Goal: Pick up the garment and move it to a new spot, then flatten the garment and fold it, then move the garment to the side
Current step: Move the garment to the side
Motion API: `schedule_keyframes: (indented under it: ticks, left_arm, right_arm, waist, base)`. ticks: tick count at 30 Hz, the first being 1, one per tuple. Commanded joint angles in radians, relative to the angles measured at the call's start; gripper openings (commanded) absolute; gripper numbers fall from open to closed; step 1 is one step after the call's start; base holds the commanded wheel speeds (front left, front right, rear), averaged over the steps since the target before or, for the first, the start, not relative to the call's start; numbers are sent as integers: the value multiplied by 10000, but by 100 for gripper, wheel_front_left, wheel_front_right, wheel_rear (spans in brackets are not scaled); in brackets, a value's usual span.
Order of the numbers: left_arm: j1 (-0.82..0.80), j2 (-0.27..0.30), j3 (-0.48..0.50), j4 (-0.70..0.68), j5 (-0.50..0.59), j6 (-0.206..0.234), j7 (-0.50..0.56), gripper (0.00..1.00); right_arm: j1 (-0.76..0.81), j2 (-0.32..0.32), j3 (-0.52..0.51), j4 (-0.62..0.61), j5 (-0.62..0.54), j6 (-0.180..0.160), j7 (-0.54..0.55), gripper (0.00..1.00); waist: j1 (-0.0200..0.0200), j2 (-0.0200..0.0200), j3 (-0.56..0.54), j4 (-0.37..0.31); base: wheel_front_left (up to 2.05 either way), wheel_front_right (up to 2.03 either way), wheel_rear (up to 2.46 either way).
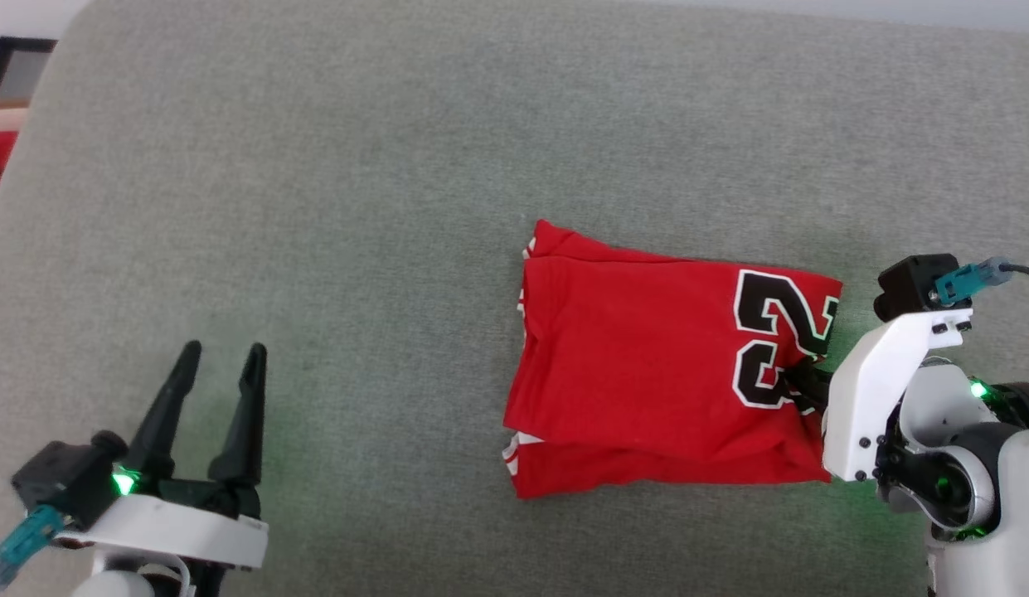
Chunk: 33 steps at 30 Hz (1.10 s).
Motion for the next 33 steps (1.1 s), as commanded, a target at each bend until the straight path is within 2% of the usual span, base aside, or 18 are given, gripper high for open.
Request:
schedule_keyframes:
  ticks: [1, 6, 11, 18, 24, 33]
  left_arm:
    - [-34, -95, 87, -93, 83, 23, -1, 100]
    - [142, -152, 520, -551, 435, 25, -1, 100]
    - [244, -158, 877, -1178, 1233, 23, 3, 100]
    - [161, 284, 920, -1804, 1340, 23, -3, 100]
    - [-133, 1019, 557, -2629, 1188, 23, -1, 100]
    - [-768, 2357, -195, -3046, 1089, 23, -1, 100]
  right_arm:
    - [324, -1, -22, 68, 39, -8, -61, 0]
    - [540, -13, -424, -510, 459, -9, -574, 0]
    - [854, 4, -1010, -1107, 668, -8, -860, 0]
    - [1247, 9, -2202, -1981, 510, -8, -1063, 0]
    - [1296, -106, -3007, -2493, -297, -8, -1362, 0]
    - [477, -75, -4344, -2180, -583, -8, -2334, 0]
  waist:
    - [0, 0, -71, -114]
    - [0, 0, -187, -543]
    - [0, 0, -163, -1159]
    - [0, 0, 69, -2030]
    - [0, 0, 539, -2691]
    - [0, 0, 1392, -3583]
  base:
    - [0, 0, 0]
    - [0, 0, 0]
    - [0, 0, 0]
    - [0, 0, 0]
    - [0, 0, 0]
    - [0, 0, 0]
